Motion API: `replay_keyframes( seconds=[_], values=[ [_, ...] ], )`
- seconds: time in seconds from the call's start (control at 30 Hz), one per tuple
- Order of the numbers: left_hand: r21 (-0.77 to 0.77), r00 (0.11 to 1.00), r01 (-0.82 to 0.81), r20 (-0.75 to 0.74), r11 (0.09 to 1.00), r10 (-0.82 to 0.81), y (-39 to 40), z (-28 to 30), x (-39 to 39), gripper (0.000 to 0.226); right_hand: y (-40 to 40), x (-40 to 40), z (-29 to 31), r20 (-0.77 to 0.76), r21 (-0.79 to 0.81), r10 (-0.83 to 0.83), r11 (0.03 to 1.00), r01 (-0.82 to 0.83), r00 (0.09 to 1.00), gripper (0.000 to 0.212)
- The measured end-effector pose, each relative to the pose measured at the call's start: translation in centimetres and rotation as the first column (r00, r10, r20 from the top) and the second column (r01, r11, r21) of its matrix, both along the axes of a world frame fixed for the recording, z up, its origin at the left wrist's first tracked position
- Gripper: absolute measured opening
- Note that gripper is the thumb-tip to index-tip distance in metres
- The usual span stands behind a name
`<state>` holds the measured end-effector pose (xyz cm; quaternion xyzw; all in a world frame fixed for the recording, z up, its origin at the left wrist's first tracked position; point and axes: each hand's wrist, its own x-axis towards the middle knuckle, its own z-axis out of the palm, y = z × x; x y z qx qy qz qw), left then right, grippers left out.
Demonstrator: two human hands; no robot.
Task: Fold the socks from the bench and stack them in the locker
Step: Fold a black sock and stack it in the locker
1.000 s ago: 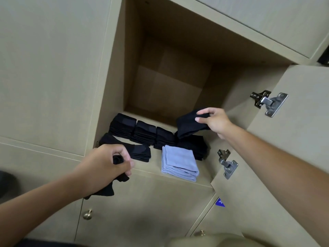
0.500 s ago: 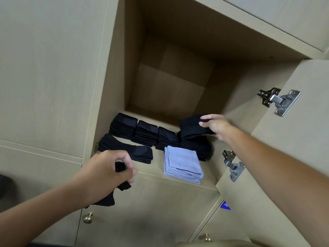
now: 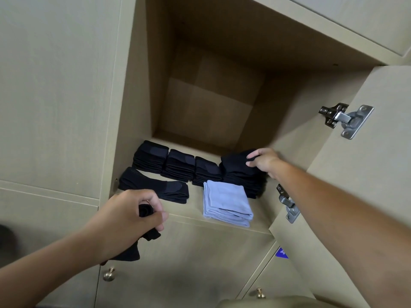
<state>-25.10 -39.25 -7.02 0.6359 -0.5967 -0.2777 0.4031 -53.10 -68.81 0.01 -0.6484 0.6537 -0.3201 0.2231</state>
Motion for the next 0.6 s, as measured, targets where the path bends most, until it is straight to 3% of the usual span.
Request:
replay_keyframes(
  seconds=[0.1, 0.17, 0.27, 0.33, 0.43, 0.53, 0.6],
  values=[
    [-0.005, 1.0, 0.003, -0.014, 1.0, -0.003, 0.0, 0.0, 0.2, 0.017, -0.5, 0.0, -0.4, -0.074, 0.029, -0.008, 1.0, 0.01, 0.997, 0.026],
    [-0.001, 1.0, -0.001, -0.011, 1.0, 0.001, 0.0, 0.0, 0.2, 0.017, -0.7, 0.1, -0.7, -0.204, 0.063, 0.002, 0.998, 0.011, 0.979, 0.028],
    [0.008, 1.0, -0.002, 0.005, 1.0, 0.001, 0.1, 0.0, 0.3, 0.017, -0.7, 0.6, -0.9, -0.383, -0.027, -0.031, 0.999, 0.023, 0.923, 0.022],
    [0.015, 1.0, 0.003, 0.014, 1.0, -0.003, 0.1, -0.1, 0.3, 0.016, -0.2, 1.3, -1.0, -0.428, -0.078, 0.044, 0.993, -0.085, 0.903, 0.029],
    [0.03, 1.0, 0.006, 0.009, 1.0, -0.006, 0.1, -0.1, 0.4, 0.016, 0.9, 2.5, -1.5, -0.47, 0.07, 0.235, 0.971, -0.23, 0.851, 0.057],
    [0.034, 1.0, 0.006, 0.003, 0.999, -0.006, 0.1, -0.2, 0.4, 0.015, 1.6, 3.1, -2.8, -0.486, 0.263, 0.34, 0.935, -0.236, 0.805, 0.068],
    [0.032, 1.0, 0.002, 0.006, 0.999, -0.002, 0.0, -0.2, 0.5, 0.015, 1.0, 3.0, -3.8, -0.538, 0.301, 0.331, 0.934, -0.19, 0.775, 0.075]
  ],
)
